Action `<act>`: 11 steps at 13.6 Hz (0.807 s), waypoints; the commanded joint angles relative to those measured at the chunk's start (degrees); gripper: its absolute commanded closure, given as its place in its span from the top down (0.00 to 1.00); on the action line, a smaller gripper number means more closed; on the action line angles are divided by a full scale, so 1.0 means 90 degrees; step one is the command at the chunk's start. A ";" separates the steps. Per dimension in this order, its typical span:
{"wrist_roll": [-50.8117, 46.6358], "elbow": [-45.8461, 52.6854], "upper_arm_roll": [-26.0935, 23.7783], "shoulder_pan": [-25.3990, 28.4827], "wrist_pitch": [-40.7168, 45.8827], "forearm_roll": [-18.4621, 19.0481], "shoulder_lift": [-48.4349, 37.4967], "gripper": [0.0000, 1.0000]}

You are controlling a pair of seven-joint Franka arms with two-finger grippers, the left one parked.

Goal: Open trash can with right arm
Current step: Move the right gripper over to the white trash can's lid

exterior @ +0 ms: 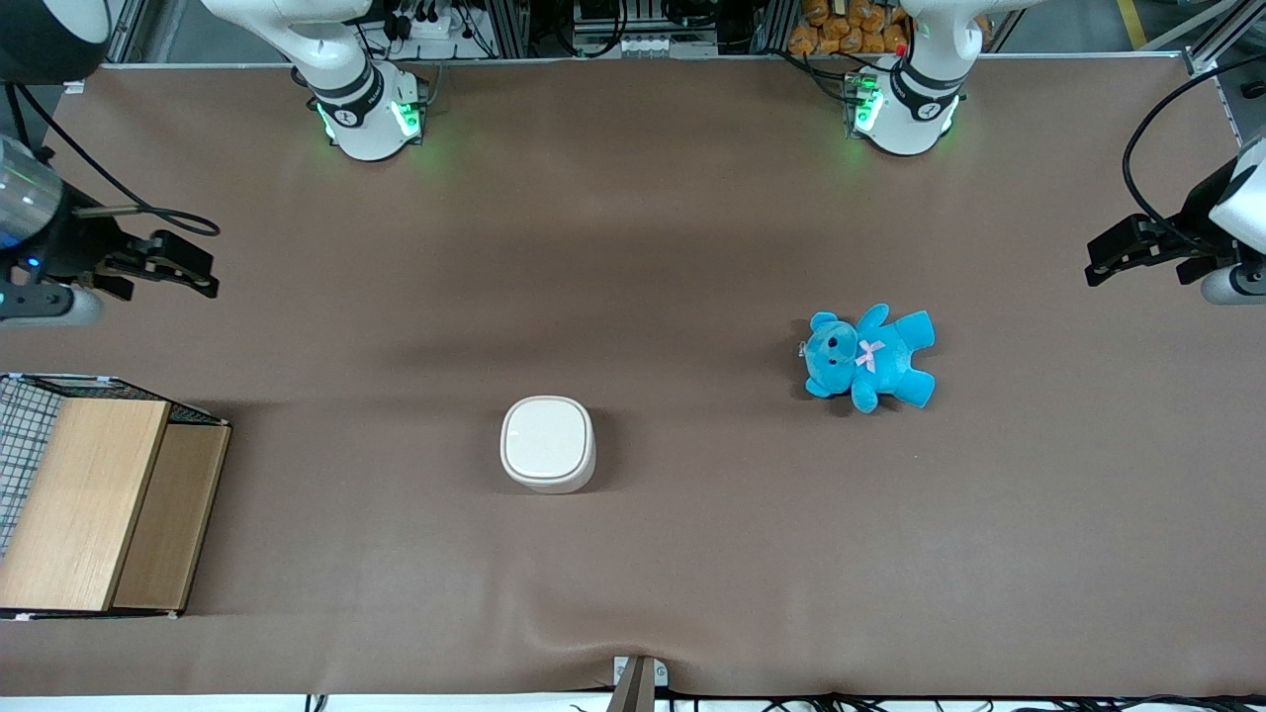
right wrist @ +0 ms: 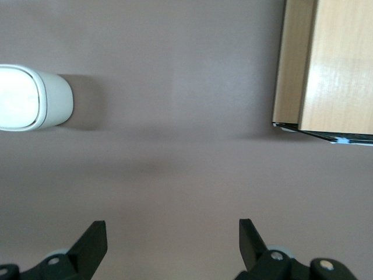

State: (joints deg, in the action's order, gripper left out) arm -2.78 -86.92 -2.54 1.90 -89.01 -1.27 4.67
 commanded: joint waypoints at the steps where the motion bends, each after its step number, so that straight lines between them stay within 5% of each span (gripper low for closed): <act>1: 0.0015 0.0107 0.0009 0.0159 -0.0031 -0.0045 0.0300 1.00; 6: -0.0519 0.0780 -0.0264 0.0354 -0.0149 -0.0015 0.1179 1.00; 11: -0.1049 0.0897 -0.0304 0.0910 -0.0871 0.0053 0.1823 0.57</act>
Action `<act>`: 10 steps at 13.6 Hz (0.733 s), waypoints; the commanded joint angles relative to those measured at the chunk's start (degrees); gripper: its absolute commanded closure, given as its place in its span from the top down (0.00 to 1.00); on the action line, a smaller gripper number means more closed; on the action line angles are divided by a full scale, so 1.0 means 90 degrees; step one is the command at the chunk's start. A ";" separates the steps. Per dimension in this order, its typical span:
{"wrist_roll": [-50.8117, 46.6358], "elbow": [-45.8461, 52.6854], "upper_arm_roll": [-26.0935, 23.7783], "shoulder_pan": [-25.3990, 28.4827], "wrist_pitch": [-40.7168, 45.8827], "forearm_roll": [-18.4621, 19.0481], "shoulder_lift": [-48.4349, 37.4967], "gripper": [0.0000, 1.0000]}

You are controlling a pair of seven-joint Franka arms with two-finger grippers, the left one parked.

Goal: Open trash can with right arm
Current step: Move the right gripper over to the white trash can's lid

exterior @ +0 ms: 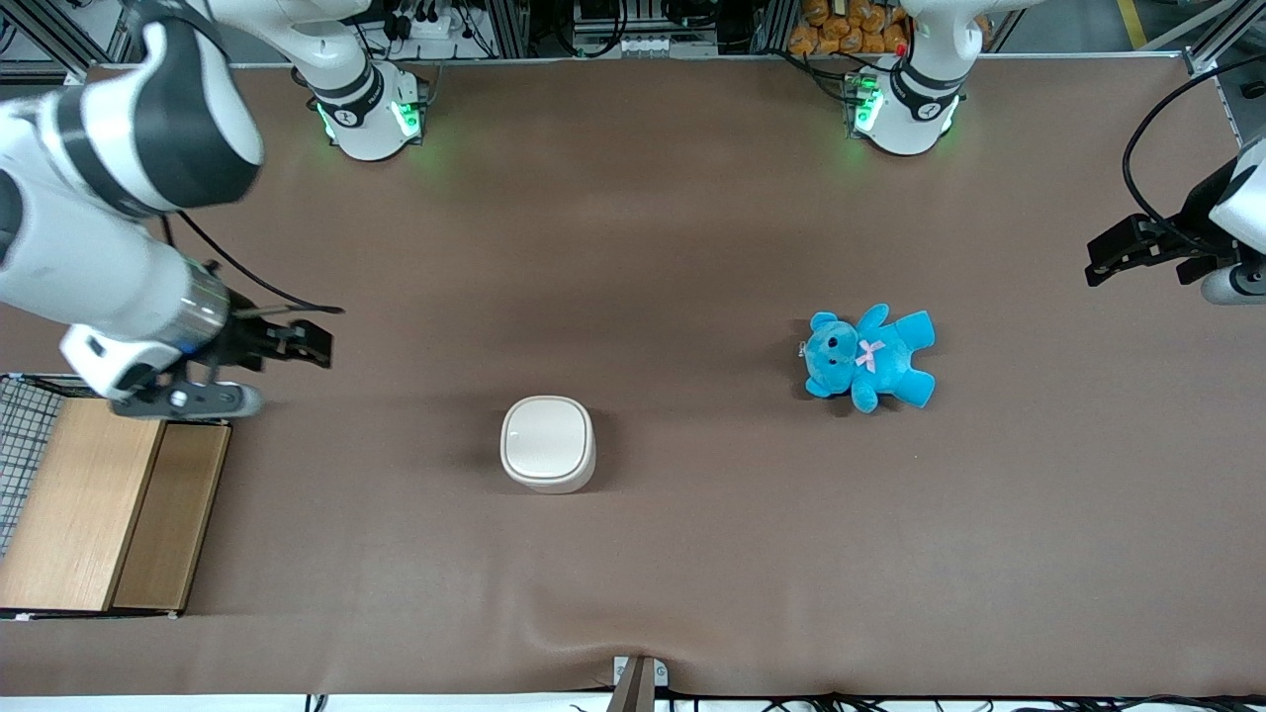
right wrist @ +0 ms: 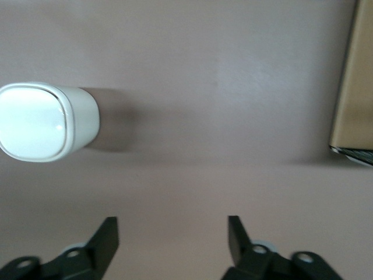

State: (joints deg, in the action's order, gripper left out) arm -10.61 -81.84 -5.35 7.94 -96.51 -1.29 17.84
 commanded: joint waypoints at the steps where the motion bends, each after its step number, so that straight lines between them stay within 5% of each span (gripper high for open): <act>1: -0.0285 0.0478 0.0009 0.0289 -0.0106 0.0056 0.0526 0.47; 2: -0.0490 0.0625 0.0009 0.0357 -0.0116 0.0056 0.0683 0.37; 4: -0.0716 0.0898 0.0009 0.0552 -0.0146 0.0046 0.1014 0.34; 8: -0.1193 0.0988 0.0028 0.0885 -0.0847 0.0037 0.1484 0.00; 10: -0.1428 0.0997 0.0019 0.1099 -0.1305 0.0036 0.1679 0.00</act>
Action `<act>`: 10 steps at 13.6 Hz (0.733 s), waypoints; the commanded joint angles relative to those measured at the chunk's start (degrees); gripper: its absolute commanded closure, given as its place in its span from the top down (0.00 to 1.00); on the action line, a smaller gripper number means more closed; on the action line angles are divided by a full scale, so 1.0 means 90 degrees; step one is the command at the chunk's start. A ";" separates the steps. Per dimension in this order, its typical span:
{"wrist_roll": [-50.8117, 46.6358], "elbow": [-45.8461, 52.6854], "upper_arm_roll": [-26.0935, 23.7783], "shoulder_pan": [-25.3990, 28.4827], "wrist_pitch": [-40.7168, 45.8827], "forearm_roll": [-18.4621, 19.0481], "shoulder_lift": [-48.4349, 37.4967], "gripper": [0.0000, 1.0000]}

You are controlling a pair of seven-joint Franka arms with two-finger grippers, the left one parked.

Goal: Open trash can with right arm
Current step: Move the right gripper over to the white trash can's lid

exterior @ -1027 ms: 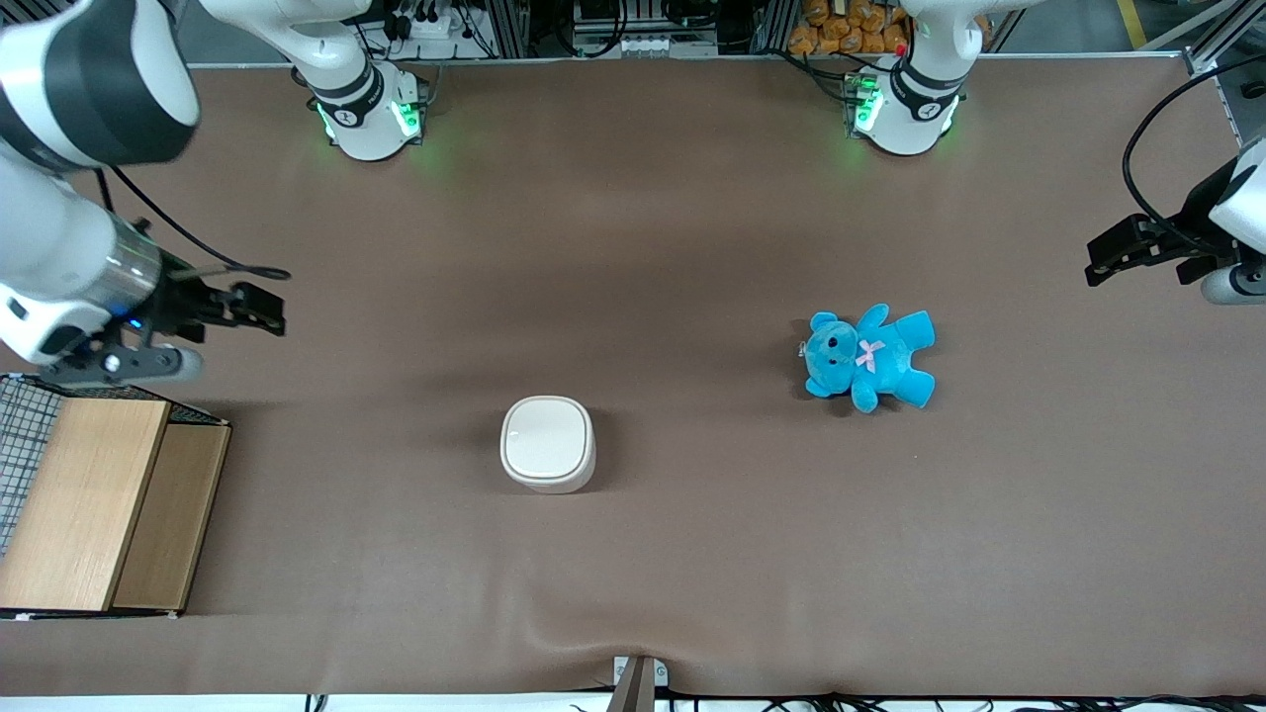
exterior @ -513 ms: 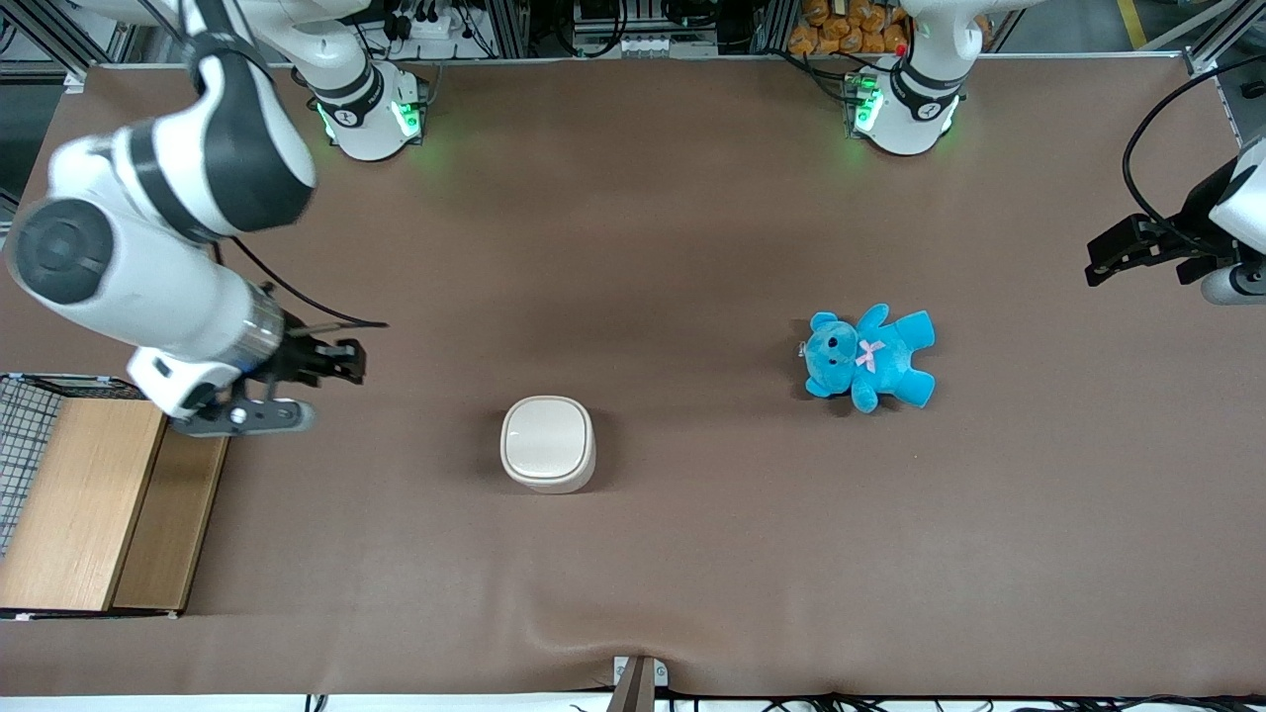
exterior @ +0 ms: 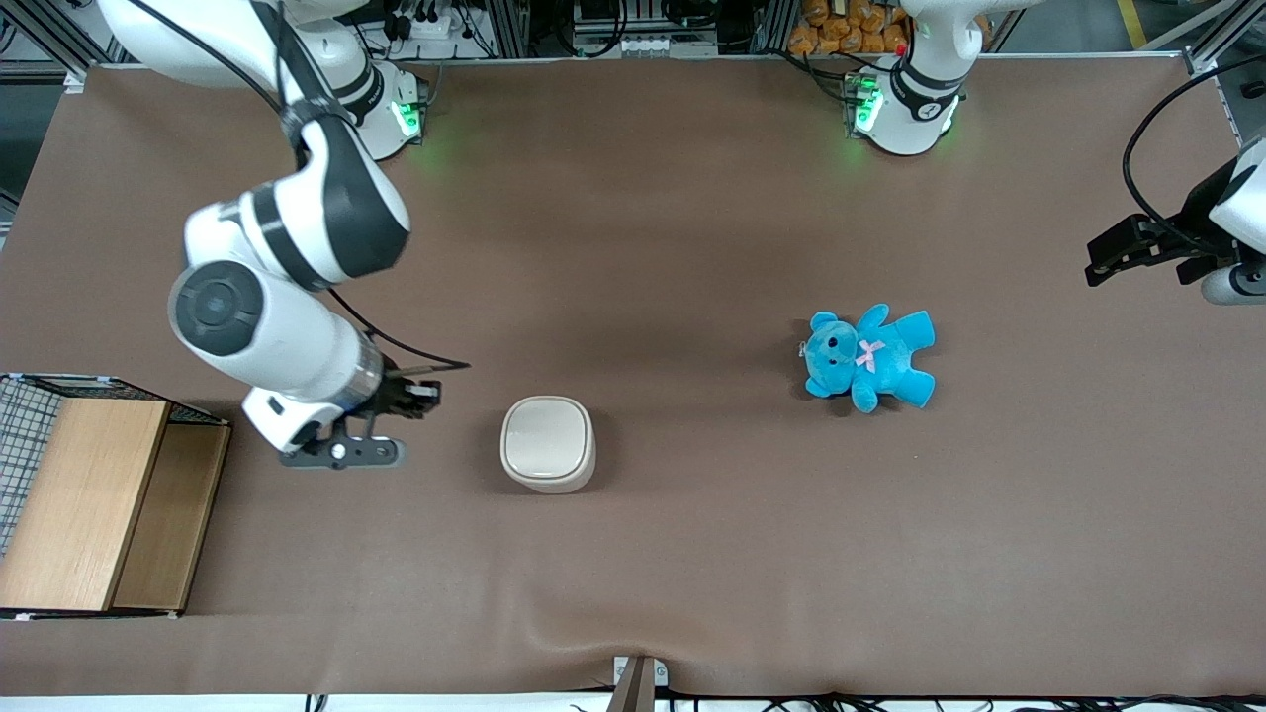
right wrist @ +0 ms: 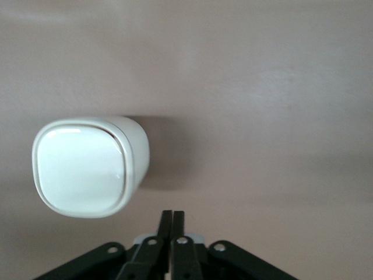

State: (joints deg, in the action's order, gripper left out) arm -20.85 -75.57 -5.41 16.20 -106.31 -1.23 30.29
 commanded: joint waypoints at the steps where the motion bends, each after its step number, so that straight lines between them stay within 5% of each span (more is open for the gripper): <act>1: -0.0474 0.0320 0.0025 0.0250 -0.0470 0.0029 0.0442 0.00; 10: -0.0740 0.0564 0.0025 0.0690 -0.1303 0.0038 0.1215 0.00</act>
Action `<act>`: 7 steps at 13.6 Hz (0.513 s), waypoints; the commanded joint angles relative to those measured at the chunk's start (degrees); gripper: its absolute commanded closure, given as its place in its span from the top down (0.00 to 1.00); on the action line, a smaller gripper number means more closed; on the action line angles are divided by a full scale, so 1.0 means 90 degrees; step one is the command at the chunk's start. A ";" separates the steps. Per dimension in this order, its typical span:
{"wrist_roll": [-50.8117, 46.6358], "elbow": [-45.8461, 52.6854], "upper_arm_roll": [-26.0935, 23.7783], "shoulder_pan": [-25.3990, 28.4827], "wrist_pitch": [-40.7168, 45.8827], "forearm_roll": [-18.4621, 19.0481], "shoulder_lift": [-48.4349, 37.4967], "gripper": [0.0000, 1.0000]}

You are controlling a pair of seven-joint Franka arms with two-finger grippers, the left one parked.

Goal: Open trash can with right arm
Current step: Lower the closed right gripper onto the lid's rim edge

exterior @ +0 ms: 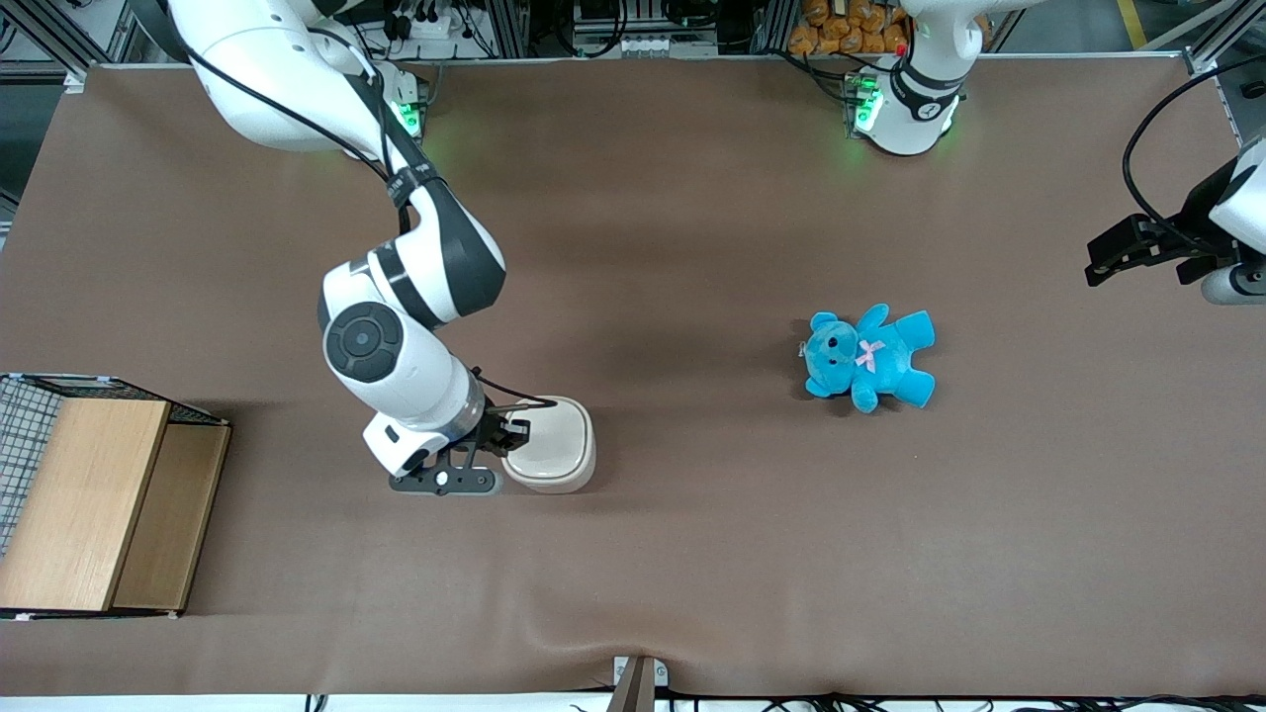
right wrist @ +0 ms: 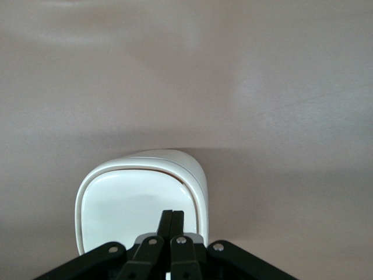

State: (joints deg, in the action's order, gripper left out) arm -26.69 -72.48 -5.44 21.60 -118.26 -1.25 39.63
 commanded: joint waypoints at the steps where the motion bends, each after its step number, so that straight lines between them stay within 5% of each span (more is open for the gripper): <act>1: -0.0091 0.0163 0.0028 0.0081 0.0025 0.0050 0.0177 0.00; 7: -0.0120 -0.0033 0.0038 0.0090 0.0044 0.0031 0.0186 0.00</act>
State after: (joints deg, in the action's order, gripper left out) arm -26.70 -72.71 -5.38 22.00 -117.99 -1.22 41.17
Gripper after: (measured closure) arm 0.991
